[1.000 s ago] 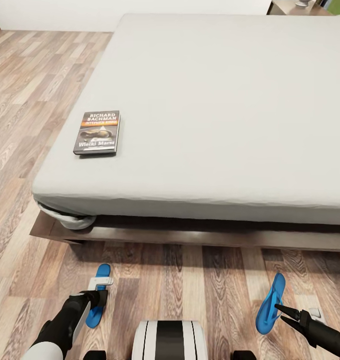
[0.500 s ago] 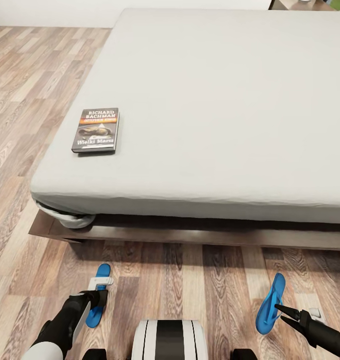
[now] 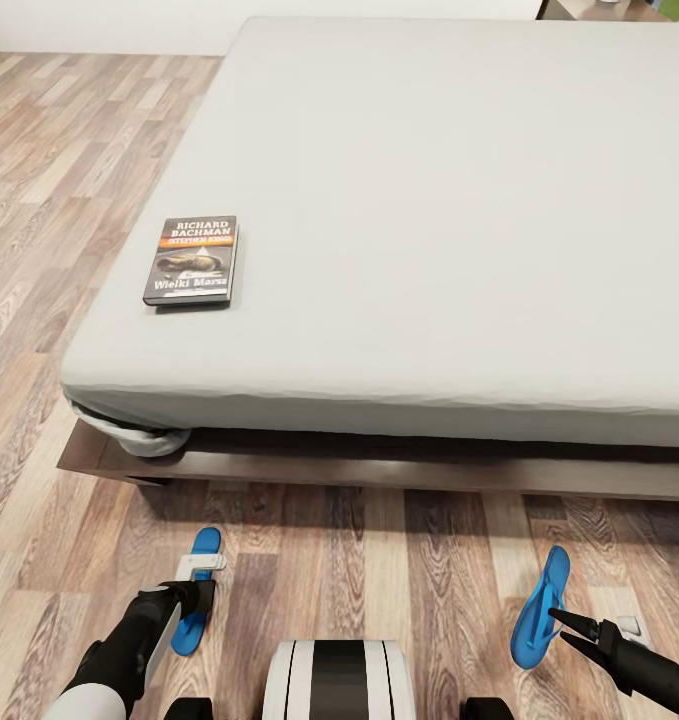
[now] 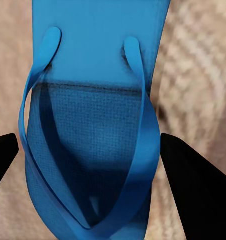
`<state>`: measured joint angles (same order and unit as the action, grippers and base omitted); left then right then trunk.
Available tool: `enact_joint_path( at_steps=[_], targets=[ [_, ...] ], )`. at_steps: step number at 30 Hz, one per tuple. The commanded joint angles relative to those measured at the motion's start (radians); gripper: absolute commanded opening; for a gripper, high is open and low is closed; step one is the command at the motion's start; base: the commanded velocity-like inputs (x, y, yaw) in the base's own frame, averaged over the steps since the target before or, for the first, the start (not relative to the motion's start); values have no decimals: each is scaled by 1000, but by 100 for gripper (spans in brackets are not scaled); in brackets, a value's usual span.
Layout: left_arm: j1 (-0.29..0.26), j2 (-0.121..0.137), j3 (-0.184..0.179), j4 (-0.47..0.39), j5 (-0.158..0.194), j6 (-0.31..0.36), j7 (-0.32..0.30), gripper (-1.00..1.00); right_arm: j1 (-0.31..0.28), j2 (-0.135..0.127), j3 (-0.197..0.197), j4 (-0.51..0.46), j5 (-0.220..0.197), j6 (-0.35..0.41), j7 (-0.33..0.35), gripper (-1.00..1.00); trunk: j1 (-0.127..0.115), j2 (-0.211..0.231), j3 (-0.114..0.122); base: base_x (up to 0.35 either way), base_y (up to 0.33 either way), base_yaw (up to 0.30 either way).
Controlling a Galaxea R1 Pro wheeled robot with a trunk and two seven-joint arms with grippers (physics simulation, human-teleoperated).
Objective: In the bedroom, move the book from the bed onto either nightstand, and place the two sandals side by side next to the bed.
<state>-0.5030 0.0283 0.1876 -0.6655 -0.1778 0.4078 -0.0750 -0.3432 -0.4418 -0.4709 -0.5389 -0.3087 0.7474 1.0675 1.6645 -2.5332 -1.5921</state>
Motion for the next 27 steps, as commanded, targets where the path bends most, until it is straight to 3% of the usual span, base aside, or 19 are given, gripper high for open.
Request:
enact_joint_path(
  at_steps=[1, 7, 8, 22, 27],
  targets=[
    [0, -1, 4, -2, -11, 5, -8, -100, 0, 0, -2, 0, -2, 6, 2, -100, 0, 0, -1, 0, 0, 0],
    [0, -1, 4, -2, -11, 4, -9, -100, 0, 0, -2, 0, -3, 6, 2, -100, 0, 0, -1, 0, 0, 0],
    [0, -1, 4, -2, -11, 5, -9, 100, 0, 0, -2, 0, -3, 6, 2, -100, 0, 0, -1, 0, 0, 0],
    [0, -1, 4, -2, -10, 5, -8, 100, 0, 0, -2, 0, -2, 6, 2, -100, 0, 0, -1, 0, 0, 0],
    [0, -1, 5, -2, -9, 6, -8, 100, 0, 0, -2, 0, -2, 6, 2, -100, -2, 1, 19, 0, 0, 0]
  ],
)
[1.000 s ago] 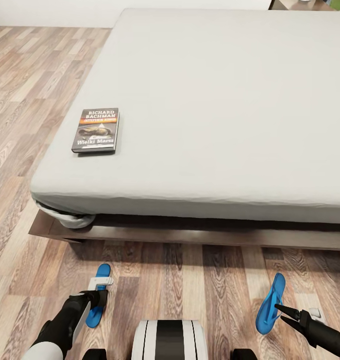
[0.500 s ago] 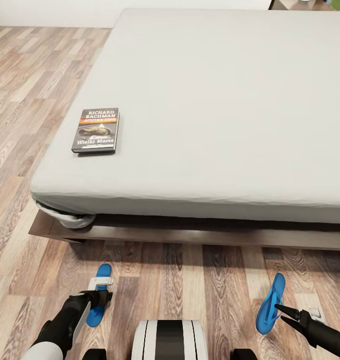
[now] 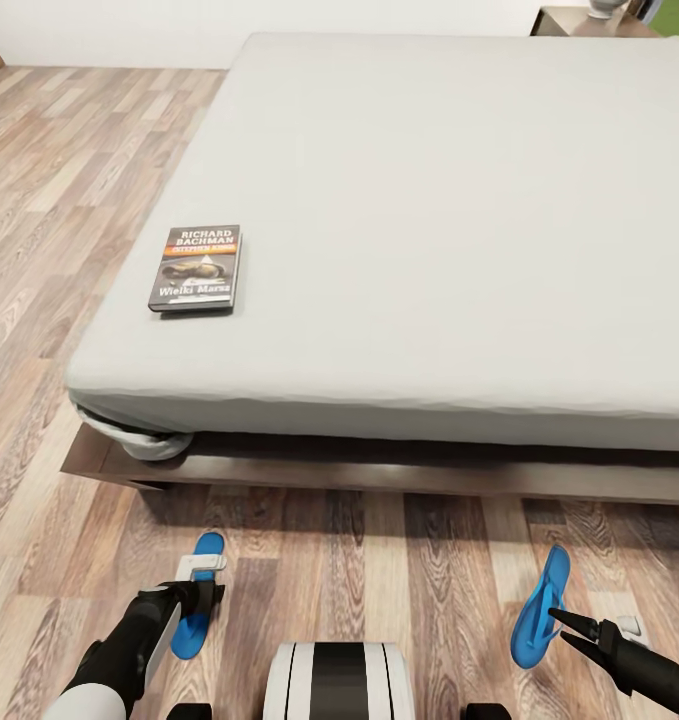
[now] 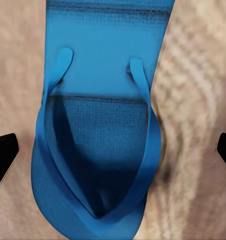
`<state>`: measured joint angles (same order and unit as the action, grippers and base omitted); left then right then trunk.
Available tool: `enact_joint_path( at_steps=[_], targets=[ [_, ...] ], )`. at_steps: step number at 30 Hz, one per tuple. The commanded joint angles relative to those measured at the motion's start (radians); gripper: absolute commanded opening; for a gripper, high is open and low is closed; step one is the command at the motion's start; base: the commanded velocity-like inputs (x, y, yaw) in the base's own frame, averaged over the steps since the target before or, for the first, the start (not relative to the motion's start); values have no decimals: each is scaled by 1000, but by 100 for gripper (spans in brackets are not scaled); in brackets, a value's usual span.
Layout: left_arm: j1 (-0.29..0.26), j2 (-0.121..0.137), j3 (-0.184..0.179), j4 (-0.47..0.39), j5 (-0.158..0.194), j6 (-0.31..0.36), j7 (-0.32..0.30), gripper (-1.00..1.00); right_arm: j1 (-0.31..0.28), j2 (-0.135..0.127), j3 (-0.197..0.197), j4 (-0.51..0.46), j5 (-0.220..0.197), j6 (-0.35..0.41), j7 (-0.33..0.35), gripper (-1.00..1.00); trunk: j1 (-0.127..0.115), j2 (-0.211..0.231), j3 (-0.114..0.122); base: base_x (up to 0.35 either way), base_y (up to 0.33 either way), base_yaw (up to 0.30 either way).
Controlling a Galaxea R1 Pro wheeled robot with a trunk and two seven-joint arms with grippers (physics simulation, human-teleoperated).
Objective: In the bedroom, move the book from the bed onto either nightstand, and place the two sandals side by side next to the bed.
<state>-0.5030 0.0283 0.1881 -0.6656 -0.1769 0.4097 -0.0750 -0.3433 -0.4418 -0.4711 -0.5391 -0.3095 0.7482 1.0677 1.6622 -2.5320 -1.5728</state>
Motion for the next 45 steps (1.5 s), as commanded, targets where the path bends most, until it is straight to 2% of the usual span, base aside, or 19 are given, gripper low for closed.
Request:
enact_joint_path(
  at_steps=[1, 4, 15, 20, 24, 26, 28, 32, 36, 39, 42, 44, 45],
  targets=[
    [0, -1, 4, -2, -10, 4, -8, 100, 0, 0, -1, 1, -1, 5, 1, -100, -1, 0, 3, 0, 0, 0],
    [0, -1, 4, -2, -10, 4, -8, 100, 0, 0, -1, 1, -1, 5, 1, -100, -2, 1, 15, 0, 0, 0],
    [0, 2, 8, -5, -8, 6, -30, 100, 0, 0, -1, 1, -2, 5, 1, -100, -2, 1, 15, 0, 0, 0],
    [0, 9, 33, -21, -8, 8, -133, 100, 0, 0, -1, 1, -2, 5, 1, -100, -2, 1, 15, 0, 0, 0],
    [0, 31, 54, -75, -7, 14, -187, 100, 0, 0, -1, 1, -2, 5, 1, -100, -2, 1, 15, 0, 0, 0],
    [1, 33, 57, -86, -7, 22, -243, 100, 0, 0, -1, 1, -1, 5, 1, -100, -2, 1, 15, 0, 0, 0],
    [0, 37, 59, -89, -8, 62, -331, 100, 0, 0, -1, 1, -1, 5, 1, -100, -2, 1, 15, 0, 0, 0],
    [0, 75, 60, -92, -9, 107, -503, 100, 0, 0, -1, 1, -2, 5, 1, -100, -2, 1, 15, 0, 0, 0],
    [1, 98, 61, -92, -8, 115, -601, 100, 0, 0, -1, 1, -2, 5, 1, -100, -2, 1, 15, 0, 0, 0],
    [0, 104, 61, -91, -7, 116, -678, 100, 0, 0, -1, 1, -1, 5, 1, -100, -2, 1, 15, 0, 0, 0],
    [1, 107, 61, -88, -5, 116, -784, 100, 0, 0, -1, 1, -1, 5, 1, -100, -2, 1, 15, 0, 0, 0],
    [1, 107, 72, -86, -4, 116, -829, 100, 0, 0, -1, 0, -1, 5, 1, -100, -2, 1, 15, 0, 0, 0],
    [1, 107, 89, -85, -4, 115, -851, 100, 0, 0, -1, 0, 2, 4, -3, -100, -2, 1, 15, 0, 0, 0]
  ],
)
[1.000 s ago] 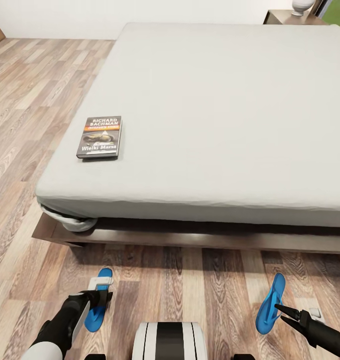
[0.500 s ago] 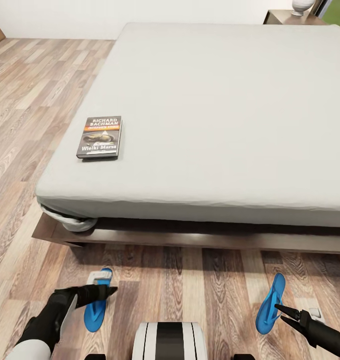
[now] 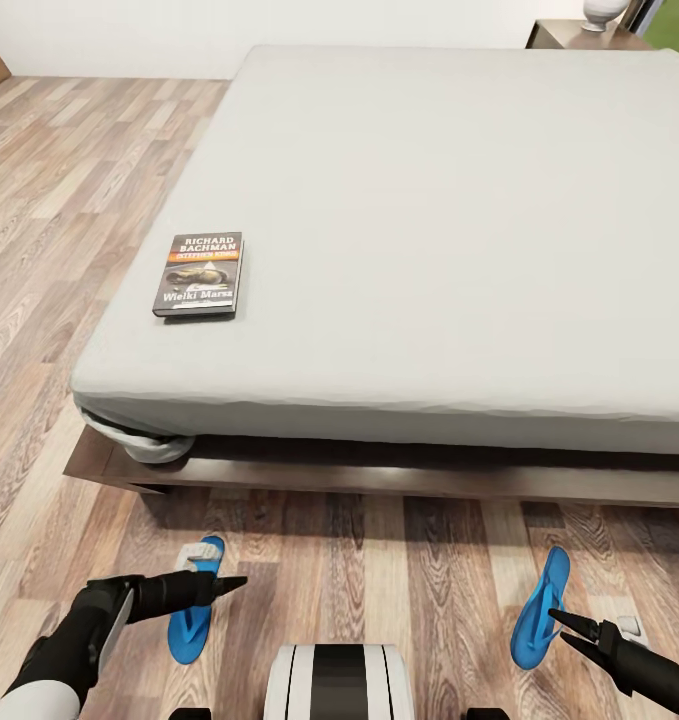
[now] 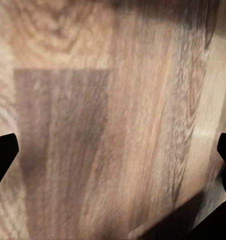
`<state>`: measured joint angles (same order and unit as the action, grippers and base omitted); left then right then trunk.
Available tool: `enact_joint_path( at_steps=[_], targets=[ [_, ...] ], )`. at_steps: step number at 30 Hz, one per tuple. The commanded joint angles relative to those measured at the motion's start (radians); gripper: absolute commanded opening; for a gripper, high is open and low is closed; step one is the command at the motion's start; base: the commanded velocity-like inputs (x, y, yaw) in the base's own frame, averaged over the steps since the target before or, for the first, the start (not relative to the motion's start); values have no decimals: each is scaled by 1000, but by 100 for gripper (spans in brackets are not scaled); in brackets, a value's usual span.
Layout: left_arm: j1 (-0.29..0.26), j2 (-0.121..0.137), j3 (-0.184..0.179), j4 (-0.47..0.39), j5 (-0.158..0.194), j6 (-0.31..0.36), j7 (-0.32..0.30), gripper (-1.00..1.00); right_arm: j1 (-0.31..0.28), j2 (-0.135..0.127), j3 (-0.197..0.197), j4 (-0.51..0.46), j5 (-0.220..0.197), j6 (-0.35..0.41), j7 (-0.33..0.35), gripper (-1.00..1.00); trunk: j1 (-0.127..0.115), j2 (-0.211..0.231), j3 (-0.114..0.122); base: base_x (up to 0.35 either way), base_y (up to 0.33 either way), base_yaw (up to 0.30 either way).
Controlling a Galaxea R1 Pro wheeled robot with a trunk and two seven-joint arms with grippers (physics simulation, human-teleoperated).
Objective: In the bedroom, move the book from the bed onto either nightstand, and place the two sandals side by side next to the bed.
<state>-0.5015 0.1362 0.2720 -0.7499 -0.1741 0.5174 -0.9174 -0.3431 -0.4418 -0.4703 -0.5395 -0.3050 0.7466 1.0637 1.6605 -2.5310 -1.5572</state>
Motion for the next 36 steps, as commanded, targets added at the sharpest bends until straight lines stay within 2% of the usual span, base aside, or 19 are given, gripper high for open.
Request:
enact_joint_path(
  at_steps=[1, 3, 5, 6, 7, 10, 12, 15, 16, 19, 22, 26, 30, 36],
  targets=[
    [0, -2, 27, -1, -8, 7, -26, 100, -1, 1, -1, -1, 1, 6, -4, -100, 0, 0, -1, 0, 0, 0],
    [-1, -2, 62, 0, -9, 6, -44, 100, -2, 1, 1, -18, 8, 5, -44, -100, 0, 0, -1, 0, 0, 0],
    [-1, -3, 79, 0, -10, 6, -52, 100, -2, 2, 3, -67, 26, 4, -155, -100, 0, 0, -1, 0, 0, 0],
    [0, -3, 84, 0, -10, 6, -55, 100, -2, 3, 6, -118, 44, 4, -253, -100, 0, 0, -1, 0, 0, 0],
    [0, -3, 86, 0, -10, 6, -56, 100, -2, 3, 7, -153, 55, 4, -309, -100, 0, 0, -1, 0, 0, 0],
    [0, -3, 90, 0, -9, 6, -58, 100, -2, 3, 10, -232, 86, -5, -417, -100, 0, 0, -1, 0, 0, 0],
    [-1, -3, 91, 1, -9, 6, -59, 100, -2, 3, 10, -243, 113, -7, -432, -100, 0, 0, -1, 0, 0, 0],
    [0, -3, 90, 1, -8, 6, -60, 100, -2, 3, 10, -248, 199, -10, -440, -100, 0, 0, -1, 0, 0, 0],
    [0, -3, 90, 1, -8, 6, -60, 100, -2, 3, 9, -249, 250, -10, -441, -100, 0, 0, -1, 0, 0, 0],
    [0, -4, 90, 1, -8, 6, -59, 100, -2, 4, 9, -250, 339, -11, -442, -100, 0, 0, -1, 0, 0, 0],
    [0, -4, 90, 1, -8, 6, -58, 100, -2, 6, 10, -250, 386, -12, -442, -100, 0, 0, -1, 0, 0, 0],
    [0, -4, 90, 1, -8, 5, -58, 100, -2, 7, 11, -250, 399, -16, -442, -100, 0, 0, -1, 0, 0, 0],
    [0, -4, 90, 1, -8, 4, -58, 100, -2, 9, 11, -252, 401, -111, -442, -100, 0, 0, -1, 0, 0, 0],
    [0, -4, 90, 1, -8, 3, -56, 100, -2, 12, 14, -252, 402, -148, -443, -100, 0, 0, -1, 0, 128, 0]
  ],
)
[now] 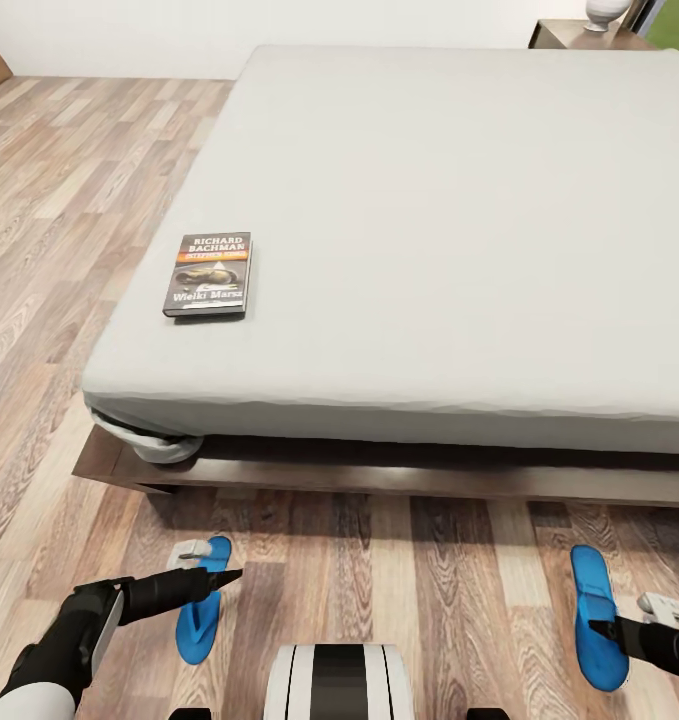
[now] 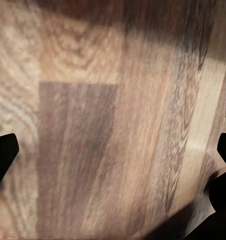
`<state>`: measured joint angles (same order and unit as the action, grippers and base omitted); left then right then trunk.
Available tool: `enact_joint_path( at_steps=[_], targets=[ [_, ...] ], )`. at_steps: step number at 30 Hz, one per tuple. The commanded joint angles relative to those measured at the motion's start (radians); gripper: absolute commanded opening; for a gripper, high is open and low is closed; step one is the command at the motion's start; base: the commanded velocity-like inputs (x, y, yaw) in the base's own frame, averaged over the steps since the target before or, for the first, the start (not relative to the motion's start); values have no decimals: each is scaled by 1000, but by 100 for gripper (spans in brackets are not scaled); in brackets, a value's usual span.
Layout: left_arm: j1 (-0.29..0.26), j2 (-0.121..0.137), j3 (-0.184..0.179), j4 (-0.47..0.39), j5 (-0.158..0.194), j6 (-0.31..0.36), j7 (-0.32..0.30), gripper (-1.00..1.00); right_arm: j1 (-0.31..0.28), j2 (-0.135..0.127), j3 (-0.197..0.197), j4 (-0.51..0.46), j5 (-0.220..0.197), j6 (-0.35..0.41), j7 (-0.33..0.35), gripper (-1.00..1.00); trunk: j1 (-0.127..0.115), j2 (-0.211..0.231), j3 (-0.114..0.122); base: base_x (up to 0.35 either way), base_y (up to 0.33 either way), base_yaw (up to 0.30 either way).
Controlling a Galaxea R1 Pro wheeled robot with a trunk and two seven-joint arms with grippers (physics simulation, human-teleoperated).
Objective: In the bedroom, move the book from the bed onto either nightstand, and place the two sandals side by side next to the bed.
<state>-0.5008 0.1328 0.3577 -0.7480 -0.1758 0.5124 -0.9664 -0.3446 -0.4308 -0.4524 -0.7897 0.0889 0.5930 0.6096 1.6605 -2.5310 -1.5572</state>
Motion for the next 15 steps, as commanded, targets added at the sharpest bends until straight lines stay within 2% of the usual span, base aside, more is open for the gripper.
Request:
enact_joint_path(
  at_steps=[1, 15],
  targets=[
    [-1, -1, 4, 0, -7, 8, -6, 100, -1, 1, -3, -1, 8, 0, 10, -100, 0, 0, -1, 0, 260, 0],
    [-1, 0, 12, 1, -7, 8, -6, 100, -1, 1, -2, 1, 8, -10, 6, -100, 0, 0, -1, 0, 303, 0]
  ],
)
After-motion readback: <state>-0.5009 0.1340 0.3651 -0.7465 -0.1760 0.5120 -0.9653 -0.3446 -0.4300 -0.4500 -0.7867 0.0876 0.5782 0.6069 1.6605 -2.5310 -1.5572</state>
